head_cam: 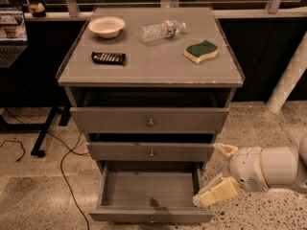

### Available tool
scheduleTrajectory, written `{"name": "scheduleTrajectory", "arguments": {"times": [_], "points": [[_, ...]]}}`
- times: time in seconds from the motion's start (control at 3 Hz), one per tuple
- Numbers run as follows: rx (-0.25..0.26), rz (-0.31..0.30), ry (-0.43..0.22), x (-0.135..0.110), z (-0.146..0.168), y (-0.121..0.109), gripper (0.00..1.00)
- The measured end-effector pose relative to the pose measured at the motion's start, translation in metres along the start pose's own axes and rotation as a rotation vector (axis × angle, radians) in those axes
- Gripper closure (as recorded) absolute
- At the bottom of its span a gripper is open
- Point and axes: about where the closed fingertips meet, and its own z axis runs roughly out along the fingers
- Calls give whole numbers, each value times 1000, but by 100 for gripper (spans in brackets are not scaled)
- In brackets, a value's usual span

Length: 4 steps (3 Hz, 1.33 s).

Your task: Close bottom drawer

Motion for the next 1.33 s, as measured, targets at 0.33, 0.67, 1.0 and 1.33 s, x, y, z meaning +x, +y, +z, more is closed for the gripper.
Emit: {"name": "scheduleTrajectory", "arguments": {"times": [0.33,0.67,1.0,1.33], "points": [[0,0,0,0,0,0,19],[0,0,0,0,0,0,42],[0,0,0,0,0,0,65],[0,0,0,0,0,0,88]]}}
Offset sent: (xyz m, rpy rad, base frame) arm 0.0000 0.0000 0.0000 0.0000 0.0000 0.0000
